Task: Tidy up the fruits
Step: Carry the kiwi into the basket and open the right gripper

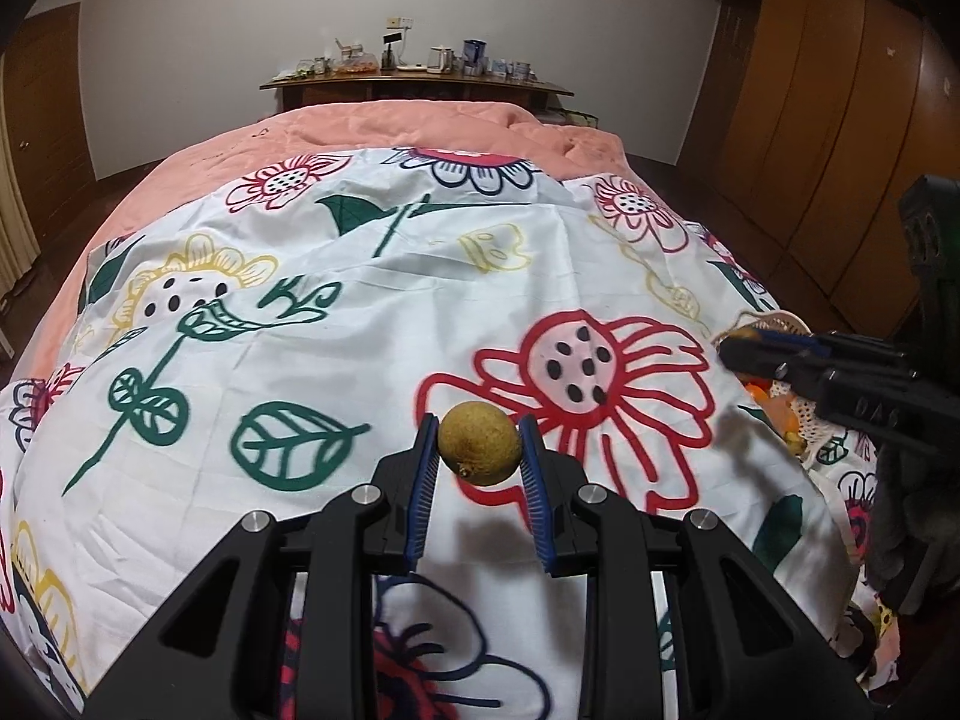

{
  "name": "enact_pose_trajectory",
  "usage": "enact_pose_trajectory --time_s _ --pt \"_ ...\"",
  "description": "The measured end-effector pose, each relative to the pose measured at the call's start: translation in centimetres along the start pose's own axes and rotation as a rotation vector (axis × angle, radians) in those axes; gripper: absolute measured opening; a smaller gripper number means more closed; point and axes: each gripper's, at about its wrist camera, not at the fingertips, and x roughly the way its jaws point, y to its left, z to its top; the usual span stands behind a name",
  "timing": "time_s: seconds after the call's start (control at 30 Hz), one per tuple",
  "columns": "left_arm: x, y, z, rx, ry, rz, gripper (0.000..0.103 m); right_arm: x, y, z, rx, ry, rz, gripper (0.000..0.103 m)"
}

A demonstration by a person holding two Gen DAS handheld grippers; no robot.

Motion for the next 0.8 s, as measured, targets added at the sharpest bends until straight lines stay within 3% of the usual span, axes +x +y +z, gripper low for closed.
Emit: enact_pose_trajectory --time_s 0.4,0.8 --pt "0.6 -3.4 0.7 0.052 0.016 -0.025 0.028 -4.6 -11.3 -2.2 0.223 -0.079 -0.164 0.027" --pt "1.5 -6.0 1.1 0.084 0.044 -0.047 0.028 -2.9 -18.0 -4.8 0.368 -0.045 -0.223 0.027"
